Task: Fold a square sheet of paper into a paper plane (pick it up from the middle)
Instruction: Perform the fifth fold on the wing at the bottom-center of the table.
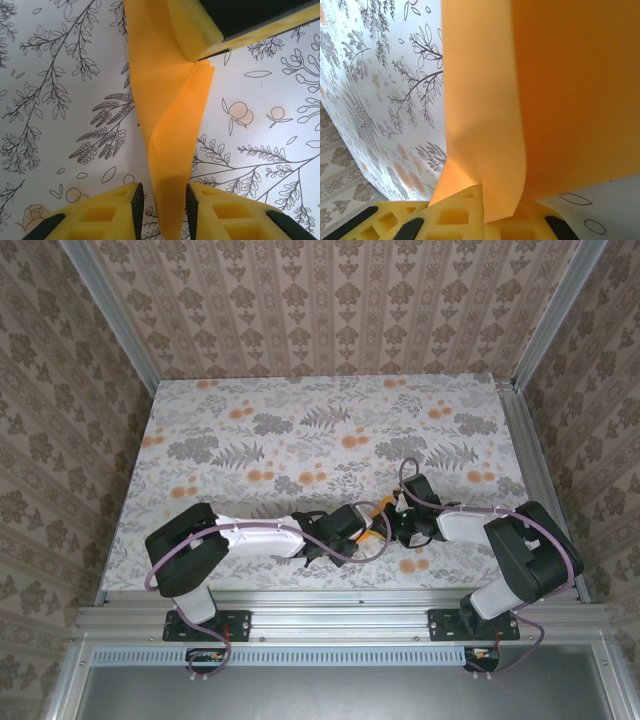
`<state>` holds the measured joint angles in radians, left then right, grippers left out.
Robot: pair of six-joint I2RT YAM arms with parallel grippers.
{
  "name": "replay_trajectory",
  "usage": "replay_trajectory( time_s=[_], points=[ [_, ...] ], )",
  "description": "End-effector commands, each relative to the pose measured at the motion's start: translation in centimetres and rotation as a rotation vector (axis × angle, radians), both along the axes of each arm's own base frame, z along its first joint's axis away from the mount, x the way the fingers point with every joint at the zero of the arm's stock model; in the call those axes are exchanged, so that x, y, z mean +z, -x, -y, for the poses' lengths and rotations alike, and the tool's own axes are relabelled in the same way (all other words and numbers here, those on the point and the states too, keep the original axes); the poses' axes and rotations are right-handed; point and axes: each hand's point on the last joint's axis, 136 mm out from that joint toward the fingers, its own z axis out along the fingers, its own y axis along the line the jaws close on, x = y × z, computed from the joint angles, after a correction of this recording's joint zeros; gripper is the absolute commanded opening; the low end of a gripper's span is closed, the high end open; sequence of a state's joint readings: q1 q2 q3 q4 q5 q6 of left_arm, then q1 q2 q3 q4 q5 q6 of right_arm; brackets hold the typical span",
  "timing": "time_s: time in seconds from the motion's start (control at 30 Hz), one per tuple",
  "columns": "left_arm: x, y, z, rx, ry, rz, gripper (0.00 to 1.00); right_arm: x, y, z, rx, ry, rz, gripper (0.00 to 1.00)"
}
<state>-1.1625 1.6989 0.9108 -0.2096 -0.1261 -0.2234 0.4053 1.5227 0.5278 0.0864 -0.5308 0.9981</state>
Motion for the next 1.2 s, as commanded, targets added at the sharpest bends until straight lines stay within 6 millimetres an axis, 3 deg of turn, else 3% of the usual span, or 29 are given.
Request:
replay_trajectory(
  time_s=[0.0,0.27,0.77,1.17],
  points=[
    [-0.8,0.1,-0.2,-0.033,-0.014,0.001,0.32,-0.5,1.0,0.6,0.018,0.023,-0.024,0.00],
    [-1.6,-0.3,0.1,-0.036,-0.038,0.010,0.32,-0.1,1.0,0.3,0.031,0.007,-0.017,0.00],
    [-5.2,-1.0,-2.3,0.012,-0.210,0.025,0.28,0.7,1.7,0.6,0.068,0.027,-0.009,0.00],
    [-5.2,-0.2,-1.5,-0.033,-0.175,-0.011,0.26,0.1,0.9,1.7,0.075,0.109,-0.006,0.00]
  ],
)
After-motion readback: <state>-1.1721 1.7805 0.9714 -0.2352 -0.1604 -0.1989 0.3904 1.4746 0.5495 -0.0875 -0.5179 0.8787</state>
